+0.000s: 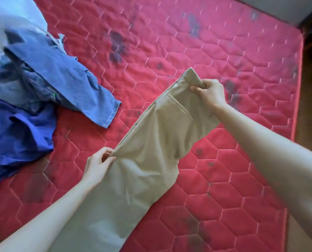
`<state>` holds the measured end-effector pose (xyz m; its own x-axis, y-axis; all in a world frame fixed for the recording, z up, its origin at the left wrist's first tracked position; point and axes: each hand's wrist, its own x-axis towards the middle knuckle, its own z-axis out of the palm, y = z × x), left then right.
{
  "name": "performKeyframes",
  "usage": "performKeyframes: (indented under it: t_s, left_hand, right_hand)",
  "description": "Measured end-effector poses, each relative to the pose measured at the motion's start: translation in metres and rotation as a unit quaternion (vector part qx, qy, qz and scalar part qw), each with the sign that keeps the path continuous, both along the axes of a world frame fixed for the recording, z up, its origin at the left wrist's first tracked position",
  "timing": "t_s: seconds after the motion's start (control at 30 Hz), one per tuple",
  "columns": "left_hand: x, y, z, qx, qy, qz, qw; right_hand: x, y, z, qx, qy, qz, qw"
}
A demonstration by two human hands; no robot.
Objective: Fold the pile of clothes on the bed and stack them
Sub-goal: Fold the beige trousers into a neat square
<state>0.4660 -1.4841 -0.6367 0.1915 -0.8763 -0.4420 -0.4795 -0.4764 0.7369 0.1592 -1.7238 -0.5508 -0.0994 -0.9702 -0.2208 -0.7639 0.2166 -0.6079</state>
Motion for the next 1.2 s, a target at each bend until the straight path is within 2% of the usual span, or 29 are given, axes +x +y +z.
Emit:
performKeyframes:
  t_s: [0.1,0.17,0.23,0.33,0.43,0.53,0.67,0.77,0.87,1.07,1.2]
  left_hand:
    - [-0.006,-0.053,0.003,-0.061,0.017,0.029,0.998]
    - [-0.008,-0.097,0.000,-0.099,-0.005,0.051,0.994]
    - [-0.007,-0.141,-0.012,-0.116,-0.068,0.068,0.989]
    - [-0.004,-0.189,-0.038,-0.068,-0.185,0.071,0.978]
    - [-0.008,-0.197,-0.068,-0.041,-0.281,0.000,0.959]
    - [-0.029,-0.183,-0.095,-0.098,-0.319,-0.118,0.935]
    - [-0.040,-0.153,-0.130,-0.111,-0.359,-0.222,0.900]
    - [-0.038,-0.138,-0.152,-0.112,-0.389,-0.220,0.888]
    - [-0.037,-0.136,-0.159,-0.127,-0.397,-0.214,0.883]
    - [-0.039,-0.135,-0.159,-0.143,-0.404,-0.205,0.880]
    - [-0.039,-0.135,-0.157,-0.147,-0.405,-0.205,0.879]
  right_hand:
    - [0.010,-0.071,0.010,-0.048,0.047,0.027,0.997]
    - [0.019,-0.123,0.017,-0.100,0.125,0.034,0.987]
    - [0.030,-0.169,0.021,-0.119,0.184,0.011,0.976]
    - [0.046,-0.197,0.000,-0.085,0.195,-0.012,0.977]
    - [0.063,-0.172,-0.046,-0.081,0.162,0.041,0.983]
    - [0.066,-0.119,-0.102,-0.060,0.142,0.103,0.983]
    - [0.059,-0.048,-0.159,-0.022,0.072,0.048,0.996]
    - [0.050,0.001,-0.179,-0.041,-0.056,-0.067,0.995]
    - [0.031,0.045,-0.185,-0.087,-0.112,-0.127,0.982]
    - [-0.001,0.098,-0.196,-0.117,-0.077,-0.032,0.990]
    - [0.006,0.085,-0.196,-0.099,-0.034,-0.064,0.992]
